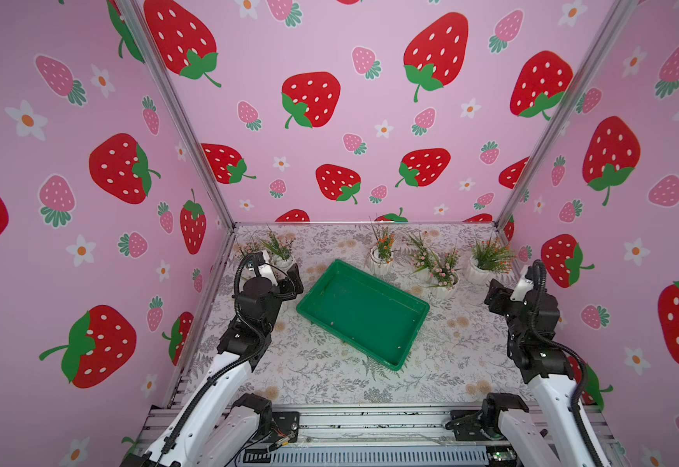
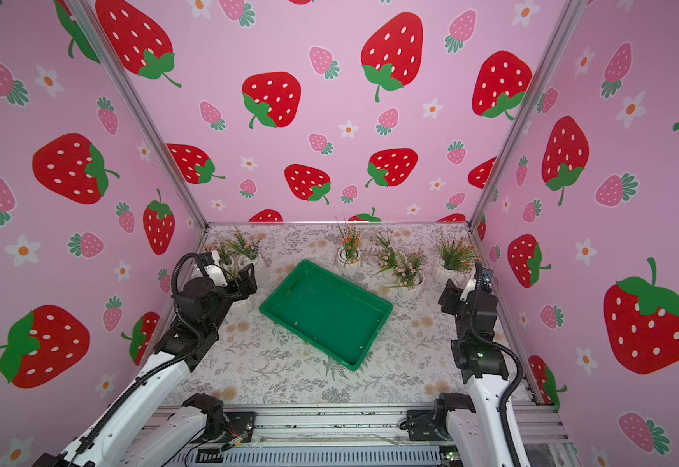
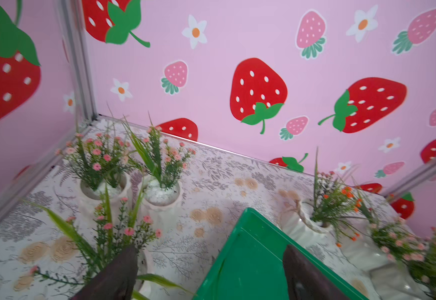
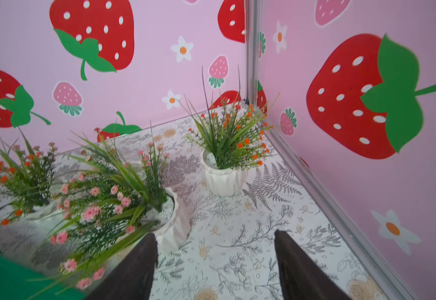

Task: Put the potted gypsophila into the storage box
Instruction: Pick up the baby's breath potted plant from the center of the board.

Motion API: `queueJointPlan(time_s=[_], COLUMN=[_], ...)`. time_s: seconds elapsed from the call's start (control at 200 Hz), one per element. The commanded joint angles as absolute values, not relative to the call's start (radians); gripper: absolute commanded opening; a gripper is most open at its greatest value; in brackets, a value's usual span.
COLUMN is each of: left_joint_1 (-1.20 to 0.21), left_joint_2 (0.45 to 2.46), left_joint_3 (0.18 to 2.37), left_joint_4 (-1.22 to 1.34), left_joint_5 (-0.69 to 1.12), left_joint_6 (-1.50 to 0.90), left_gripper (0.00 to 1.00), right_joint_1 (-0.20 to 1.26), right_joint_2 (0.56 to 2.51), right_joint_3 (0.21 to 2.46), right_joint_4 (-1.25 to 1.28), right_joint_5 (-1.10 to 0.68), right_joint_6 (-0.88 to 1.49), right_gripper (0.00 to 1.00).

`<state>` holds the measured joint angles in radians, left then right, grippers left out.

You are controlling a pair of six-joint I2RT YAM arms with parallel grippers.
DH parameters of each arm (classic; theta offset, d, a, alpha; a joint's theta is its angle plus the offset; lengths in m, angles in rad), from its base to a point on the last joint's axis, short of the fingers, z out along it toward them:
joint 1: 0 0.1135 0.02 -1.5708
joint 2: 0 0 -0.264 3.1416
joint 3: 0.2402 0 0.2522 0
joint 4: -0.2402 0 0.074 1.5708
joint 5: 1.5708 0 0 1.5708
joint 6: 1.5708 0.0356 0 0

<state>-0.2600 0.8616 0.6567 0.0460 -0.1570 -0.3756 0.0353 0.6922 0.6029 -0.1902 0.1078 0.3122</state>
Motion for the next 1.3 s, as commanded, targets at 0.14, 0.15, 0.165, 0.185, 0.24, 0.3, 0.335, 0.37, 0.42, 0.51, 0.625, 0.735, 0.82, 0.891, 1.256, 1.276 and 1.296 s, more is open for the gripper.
queueJointPlan(time_s=[0.14,0.15,0.165,0.185,0.24,0.3,0.335,0.37,0.42,0.51,0.625,0.735,0.82,0.891,1.256,1.276,1.296], left_joint_1=[-0.277,-0.279,-0.279,-0.282,-0.289,-0.298,-0.305,-0.313,-0.327,-0.352,-0.366,-0.375,-0.379,-0.378,-0.389,-0.39,-0.39], left_joint_2=[0.974,0.983,0.995,1.012,1.053,1.094,1.117,1.141,1.173,1.227,1.281,1.312,1.326,1.328,1.331,1.331,1.33], left_joint_3=[0.651,0.655,0.663,0.672,0.693,0.702,0.709,0.724,0.743,0.769,0.778,0.748,0.735,0.731,0.732,0.732,0.73], left_joint_4=[0.084,0.081,0.075,0.071,0.076,0.109,0.125,0.123,0.121,0.118,0.133,0.208,0.245,0.245,0.24,0.239,0.238], left_joint_5=[0.239,0.247,0.258,0.274,0.322,0.371,0.403,0.432,0.466,0.513,0.567,0.611,0.634,0.637,0.63,0.628,0.626], left_joint_6=[-0.537,-0.538,-0.54,-0.545,-0.553,-0.553,-0.544,-0.535,-0.518,-0.487,-0.472,-0.482,-0.495,-0.492,-0.491,-0.488,-0.488], left_gripper=[0.91,0.91,0.91,0.91,0.91,0.89,0.88,0.88,0.87,0.83,0.77,0.77,0.77,0.77,0.77,0.77,0.77], right_joint_1=[0.035,0.035,0.034,0.034,0.033,0.031,0.028,0.023,0.006,-0.021,-0.029,-0.031,-0.03,-0.03,-0.016,-0.014,-0.014], right_joint_2=[0.901,0.904,0.944,0.971,1.041,1.113,1.149,1.185,1.237,1.317,1.399,1.485,1.534,1.562,1.685,1.689,1.692], right_joint_3=[0.732,0.738,0.746,0.758,0.794,0.836,0.853,0.869,0.894,0.932,0.975,1.031,1.057,1.075,1.179,1.182,1.184], right_joint_4=[-0.42,-0.42,-0.421,-0.423,-0.421,-0.419,-0.411,-0.403,-0.397,-0.379,-0.368,-0.374,-0.37,-0.37,-0.422,-0.423,-0.424], right_joint_5=[-0.066,-0.07,-0.074,-0.082,-0.111,-0.126,-0.127,-0.125,-0.139,-0.184,-0.2,-0.261,-0.282,-0.288,-0.295,-0.29,-0.288], right_joint_6=[0.371,0.372,0.371,0.369,0.364,0.36,0.36,0.36,0.36,0.351,0.332,0.305,0.299,0.288,0.236,0.234,0.235], right_gripper=[0.61,0.61,0.61,0.61,0.6,0.6,0.6,0.6,0.59,0.54,0.52,0.46,0.44,0.46,0.4,0.4,0.4])
